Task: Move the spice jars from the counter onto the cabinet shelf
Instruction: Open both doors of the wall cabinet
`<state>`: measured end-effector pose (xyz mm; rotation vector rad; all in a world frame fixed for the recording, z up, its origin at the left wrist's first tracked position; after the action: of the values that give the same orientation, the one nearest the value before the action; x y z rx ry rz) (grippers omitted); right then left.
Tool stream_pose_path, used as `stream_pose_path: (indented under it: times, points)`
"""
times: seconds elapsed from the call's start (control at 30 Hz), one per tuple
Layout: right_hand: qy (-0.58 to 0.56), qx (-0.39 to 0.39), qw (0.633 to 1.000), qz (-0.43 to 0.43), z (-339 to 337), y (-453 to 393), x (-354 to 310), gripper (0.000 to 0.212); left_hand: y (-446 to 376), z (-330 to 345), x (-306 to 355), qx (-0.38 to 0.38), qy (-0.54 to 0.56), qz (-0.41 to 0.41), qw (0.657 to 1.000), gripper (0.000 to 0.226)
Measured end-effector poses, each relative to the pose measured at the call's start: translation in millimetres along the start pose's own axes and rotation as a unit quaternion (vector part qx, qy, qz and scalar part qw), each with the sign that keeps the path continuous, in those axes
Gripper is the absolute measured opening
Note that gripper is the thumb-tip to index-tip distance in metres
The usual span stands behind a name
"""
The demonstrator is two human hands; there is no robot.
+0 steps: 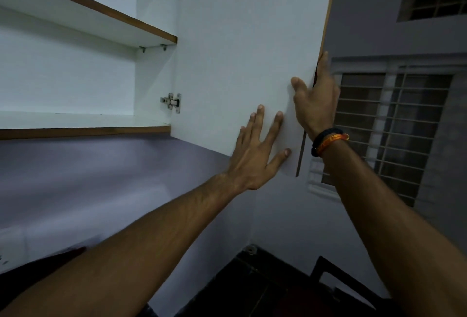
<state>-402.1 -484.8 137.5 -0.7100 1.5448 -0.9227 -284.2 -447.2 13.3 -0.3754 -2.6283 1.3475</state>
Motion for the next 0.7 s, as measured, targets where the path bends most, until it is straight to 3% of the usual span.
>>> stream_pose_path:
  times: [0.23,0.4,0.7]
  points:
    - [0.183,0.023,0.983,0.011,15,-15,39,0.084,-29,36,-24,-0.07,-0.049,0.007,0.996,0.072]
    - [0.307,0.039,0.949,-0.061,27,-10,45,0.089,-29,47,-33,-0.055,-0.076,0.028,0.995,0.076]
    - [0.38,0.053,0.918,-0.098,22,-7,48,0.08,-31,41,-35,-0.089,-0.091,0.05,0.991,0.084]
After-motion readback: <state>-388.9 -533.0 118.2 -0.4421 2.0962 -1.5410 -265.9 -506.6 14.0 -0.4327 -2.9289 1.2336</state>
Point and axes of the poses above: each hand's wrist, its own y-axis away from the middle knuckle, its own z-axis out of the palm, x = y × z, the point moved 5 cm from there along -y, towards the middle knuckle, and after that the axes turned 8 degrees about z, right-handed, at the moved point
